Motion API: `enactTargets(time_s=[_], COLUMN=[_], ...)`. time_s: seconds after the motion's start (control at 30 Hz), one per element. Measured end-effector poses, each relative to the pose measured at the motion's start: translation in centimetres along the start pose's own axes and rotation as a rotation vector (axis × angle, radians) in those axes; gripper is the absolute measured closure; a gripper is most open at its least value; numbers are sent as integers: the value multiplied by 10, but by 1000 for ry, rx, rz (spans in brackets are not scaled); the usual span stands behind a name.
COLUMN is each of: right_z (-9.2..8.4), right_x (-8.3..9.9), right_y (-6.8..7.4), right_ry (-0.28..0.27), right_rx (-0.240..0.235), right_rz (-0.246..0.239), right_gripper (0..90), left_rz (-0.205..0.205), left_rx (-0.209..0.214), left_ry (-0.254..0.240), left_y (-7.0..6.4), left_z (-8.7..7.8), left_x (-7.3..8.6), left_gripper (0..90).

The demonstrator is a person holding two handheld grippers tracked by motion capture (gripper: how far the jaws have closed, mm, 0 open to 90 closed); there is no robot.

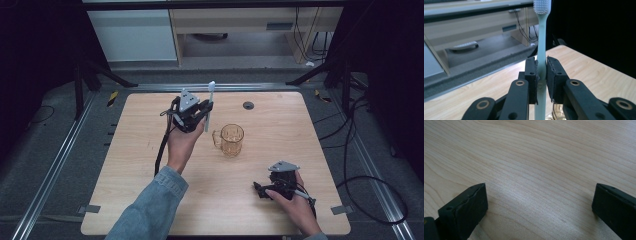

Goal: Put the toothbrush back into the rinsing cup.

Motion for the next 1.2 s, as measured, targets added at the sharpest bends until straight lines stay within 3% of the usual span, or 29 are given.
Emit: enactTargets(time_s=[0.17,0.23,0.43,0.6,1.03,1.2], right_z=[0,0,0,0,0,0], right_x=[0,0,0,0,0,0], right_y=[0,0,0,0,0,0], right_ry=[0,0,0,0,0,-1], right_rx=[0,0,0,0,0,0], right_rz=[0,0,0,0,0,-3], right_gripper=[6,6,6,6,6,6], left_rz=[-23,-12,4,-7,-10,-37], left_rx=[-5,-4,14,13,11,10], left_ry=[-52,-65,-66,-80,-144,-177], left_y=[1,-1,-4,-4,-5,-8], left_z=[-1,-2,2,4,2,4], left_x=[-1,-1,2,3,7,12], left_gripper=[789,789,789,789,789,789])
Point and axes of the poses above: each handheld gripper's, and its own axes: z roughly forward along the jaws, x roughly out of its underside, y roughly to its left, the point moved 1 cm from there along z, roughly forward along the jaws
